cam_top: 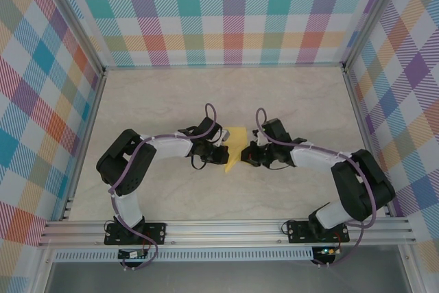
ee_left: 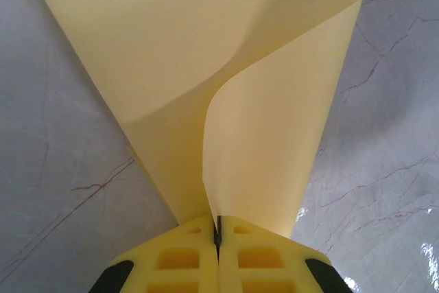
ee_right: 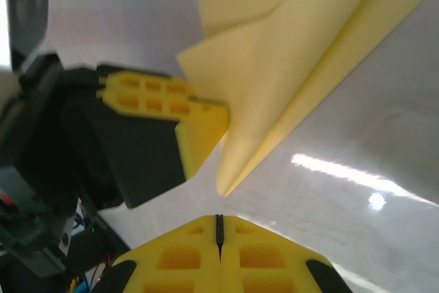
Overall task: Fold a paper plane with a square sheet of paper (pick it up from the middle)
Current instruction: Third fold the triangle at the center of the table.
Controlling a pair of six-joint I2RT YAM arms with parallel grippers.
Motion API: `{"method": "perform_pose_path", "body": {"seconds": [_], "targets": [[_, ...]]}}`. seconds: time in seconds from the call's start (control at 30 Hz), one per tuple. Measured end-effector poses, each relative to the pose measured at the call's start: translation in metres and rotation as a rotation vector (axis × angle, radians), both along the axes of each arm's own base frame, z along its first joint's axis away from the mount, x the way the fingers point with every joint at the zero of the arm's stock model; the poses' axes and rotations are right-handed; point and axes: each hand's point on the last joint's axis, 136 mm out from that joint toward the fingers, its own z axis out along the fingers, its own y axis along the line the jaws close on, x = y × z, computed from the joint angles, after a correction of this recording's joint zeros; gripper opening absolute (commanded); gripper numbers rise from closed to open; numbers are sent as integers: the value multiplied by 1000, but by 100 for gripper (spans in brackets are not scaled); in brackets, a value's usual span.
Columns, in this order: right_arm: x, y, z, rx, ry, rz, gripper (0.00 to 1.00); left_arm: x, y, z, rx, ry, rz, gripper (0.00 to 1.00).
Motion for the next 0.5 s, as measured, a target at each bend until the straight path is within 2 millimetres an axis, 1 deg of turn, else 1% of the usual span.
{"method": "perform_pose_path", "body": {"seconds": [0.07,0.17,0.37,0.5], "targets": [[-8,16,-1,30,-9,34,0,0,-1,0,-5,-1,-2,5],[-9,28,-4,56,-15,42,0,0,-2,0,-9,-2,-3,5],[-9,37,-18,59,9,44,0,1,-3,0,-16,-4,-6,5],[-9,39,-21,64,17,44,0,1,-3,-1,-23,3,-6,5]]}}
